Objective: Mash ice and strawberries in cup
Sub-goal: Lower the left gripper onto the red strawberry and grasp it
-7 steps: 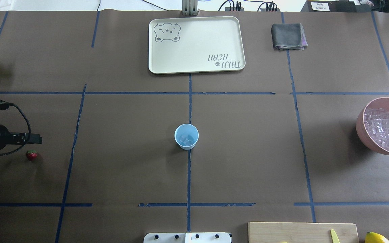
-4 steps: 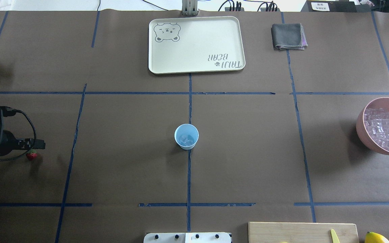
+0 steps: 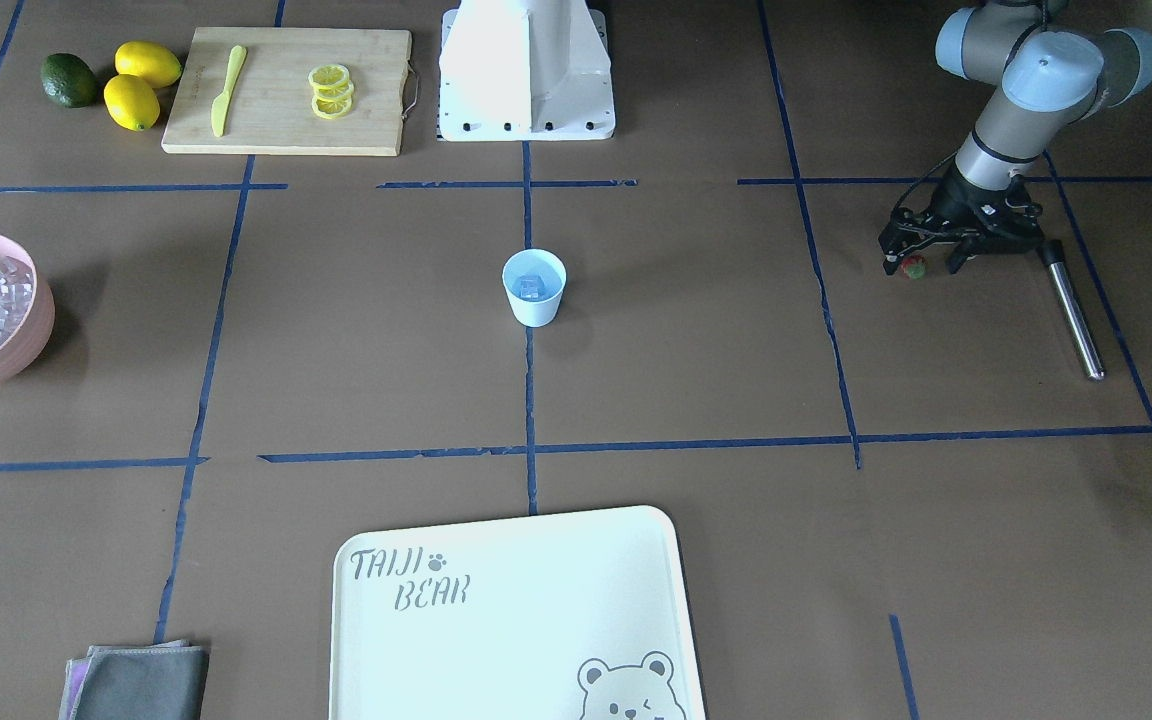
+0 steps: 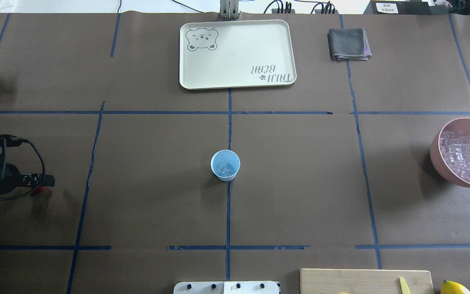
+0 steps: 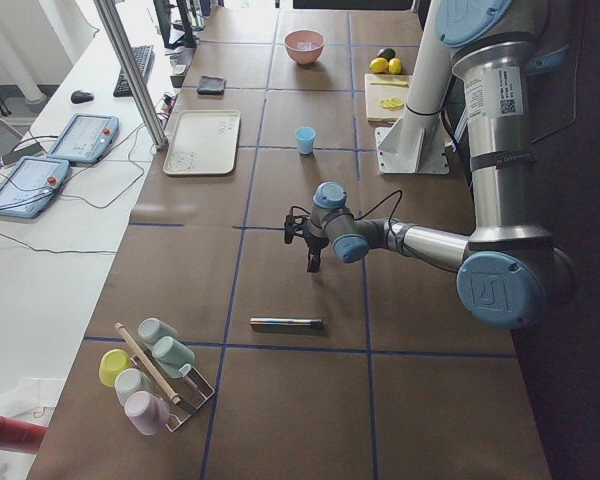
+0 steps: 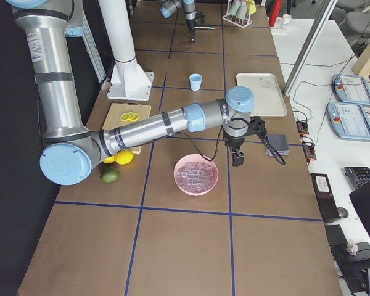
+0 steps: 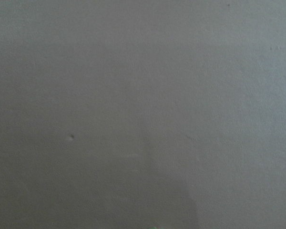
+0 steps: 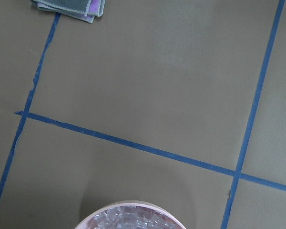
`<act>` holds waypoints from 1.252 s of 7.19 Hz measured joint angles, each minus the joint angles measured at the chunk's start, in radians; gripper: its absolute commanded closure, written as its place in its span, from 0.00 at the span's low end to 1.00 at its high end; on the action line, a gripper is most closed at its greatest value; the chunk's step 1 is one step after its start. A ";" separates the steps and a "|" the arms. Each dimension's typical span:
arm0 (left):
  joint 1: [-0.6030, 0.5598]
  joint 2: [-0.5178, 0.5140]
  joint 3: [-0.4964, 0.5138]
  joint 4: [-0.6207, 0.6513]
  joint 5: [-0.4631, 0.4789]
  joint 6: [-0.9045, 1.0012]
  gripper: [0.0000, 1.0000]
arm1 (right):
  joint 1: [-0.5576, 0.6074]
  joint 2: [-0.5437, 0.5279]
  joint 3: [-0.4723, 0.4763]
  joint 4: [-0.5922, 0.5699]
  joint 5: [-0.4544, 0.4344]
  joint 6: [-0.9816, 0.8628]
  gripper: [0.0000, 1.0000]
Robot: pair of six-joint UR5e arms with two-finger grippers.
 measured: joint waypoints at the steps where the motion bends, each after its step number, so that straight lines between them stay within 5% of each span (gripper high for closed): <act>1: 0.005 0.000 0.000 0.000 -0.001 0.000 0.08 | 0.000 0.000 0.000 0.000 0.000 0.000 0.01; 4: 0.011 0.003 0.001 0.000 -0.002 -0.002 0.43 | 0.000 0.002 0.001 0.000 0.000 0.001 0.01; 6: 0.012 0.004 0.001 0.000 -0.001 0.001 0.85 | 0.000 0.006 0.001 0.000 0.000 0.006 0.01; 7: 0.011 0.004 0.001 0.000 -0.001 0.004 0.95 | 0.000 0.009 0.001 0.000 0.000 0.016 0.01; 9: 0.007 0.014 -0.010 0.000 -0.003 0.009 1.00 | 0.000 0.009 0.001 0.000 0.001 0.025 0.01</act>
